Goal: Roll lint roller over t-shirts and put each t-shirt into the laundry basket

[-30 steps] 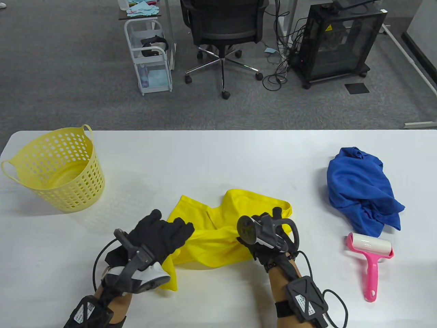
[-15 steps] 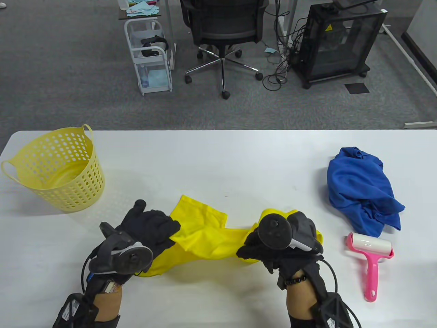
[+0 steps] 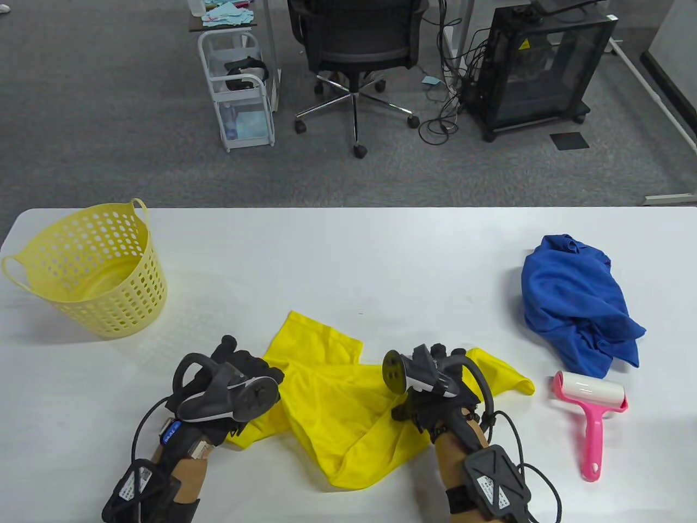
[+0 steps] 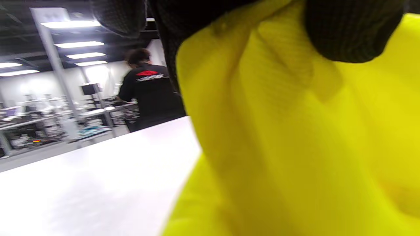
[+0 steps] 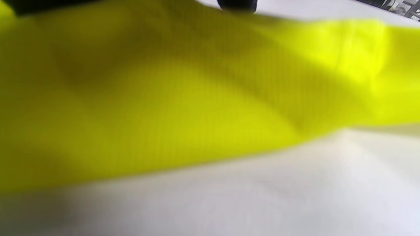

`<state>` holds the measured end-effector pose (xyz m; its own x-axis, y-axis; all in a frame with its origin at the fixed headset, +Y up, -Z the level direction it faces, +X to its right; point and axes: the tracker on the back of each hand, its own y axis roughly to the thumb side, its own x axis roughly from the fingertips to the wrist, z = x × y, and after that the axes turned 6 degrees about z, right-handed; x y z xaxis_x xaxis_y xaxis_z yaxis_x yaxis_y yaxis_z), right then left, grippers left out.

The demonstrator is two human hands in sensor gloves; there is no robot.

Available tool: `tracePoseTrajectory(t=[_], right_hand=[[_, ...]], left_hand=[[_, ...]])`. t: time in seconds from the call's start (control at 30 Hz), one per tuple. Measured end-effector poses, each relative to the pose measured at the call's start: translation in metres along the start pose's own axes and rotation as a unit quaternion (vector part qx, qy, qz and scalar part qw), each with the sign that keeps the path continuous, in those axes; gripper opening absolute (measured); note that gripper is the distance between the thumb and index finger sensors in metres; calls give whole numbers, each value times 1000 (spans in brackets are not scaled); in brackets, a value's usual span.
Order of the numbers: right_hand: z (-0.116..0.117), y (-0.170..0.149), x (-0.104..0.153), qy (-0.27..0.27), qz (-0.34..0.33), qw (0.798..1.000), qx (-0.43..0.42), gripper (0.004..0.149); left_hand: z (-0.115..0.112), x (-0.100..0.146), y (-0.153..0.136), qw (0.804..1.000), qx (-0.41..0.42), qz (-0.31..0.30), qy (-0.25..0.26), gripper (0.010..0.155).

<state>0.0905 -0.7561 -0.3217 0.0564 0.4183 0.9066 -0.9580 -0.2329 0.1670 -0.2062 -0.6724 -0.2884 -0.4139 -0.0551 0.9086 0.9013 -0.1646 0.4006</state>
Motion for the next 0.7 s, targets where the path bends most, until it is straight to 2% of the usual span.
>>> tracePoseTrajectory(t=[0.03,0.07,0.1,0.13,0.2,0.27,0.3,0.37,0.4,0.43,0.47,0.5,0.53,0.57,0.6,0.63,0.67,0.7], right_hand=[[-4,0,1,-44,1,999,-13,77],[-9,0,3,-114,11,993,-35,57],[-11,-1,5,-155,16,987,-45,49],[-18,-7,10,-232,18,971,-64,46],[-30,-24,18,-245,40,962,-116,44],[-38,-47,30,-316,68,922,-213,43],[-42,-64,38,-363,87,877,-302,43],[-45,-96,52,-388,94,790,-466,43],[-42,-113,59,-395,80,715,-571,43],[-37,-126,63,-388,55,633,-668,43],[-32,-135,65,-374,35,568,-732,42],[-27,-146,68,-345,-6,473,-811,42],[-24,-152,72,-344,-23,445,-827,42],[-21,-157,77,-379,19,453,-807,42],[-18,-161,80,-429,93,486,-755,42],[-17,-164,82,-466,140,518,-703,42],[-17,-166,81,-480,153,544,-671,42],[-15,-165,79,-473,157,561,-661,42]], left_hand=[[-2,0,-8,1000,16,17,8,42],[-4,1,-16,999,33,34,15,42],[-5,1,-20,998,41,44,20,42],[-6,2,-26,997,50,58,31,42],[-7,3,-35,994,58,79,50,42],[-6,4,-40,991,71,94,65,42],[-7,4,-42,988,90,101,75,42],[-9,3,-44,983,133,107,72,42],[-11,1,-45,978,167,105,63,42],[-14,0,-46,975,188,103,56,42],[-17,-1,-47,972,204,106,47,44],[-21,-2,-49,969,219,111,37,48],[-23,-3,-51,966,226,118,38,49],[-25,-3,-52,965,220,138,38,48],[-26,-3,-54,967,200,154,34,47],[-28,-3,-55,972,169,163,25,48],[-29,-3,-54,974,150,168,21,48],[-31,-3,-53,978,127,164,23,48]])
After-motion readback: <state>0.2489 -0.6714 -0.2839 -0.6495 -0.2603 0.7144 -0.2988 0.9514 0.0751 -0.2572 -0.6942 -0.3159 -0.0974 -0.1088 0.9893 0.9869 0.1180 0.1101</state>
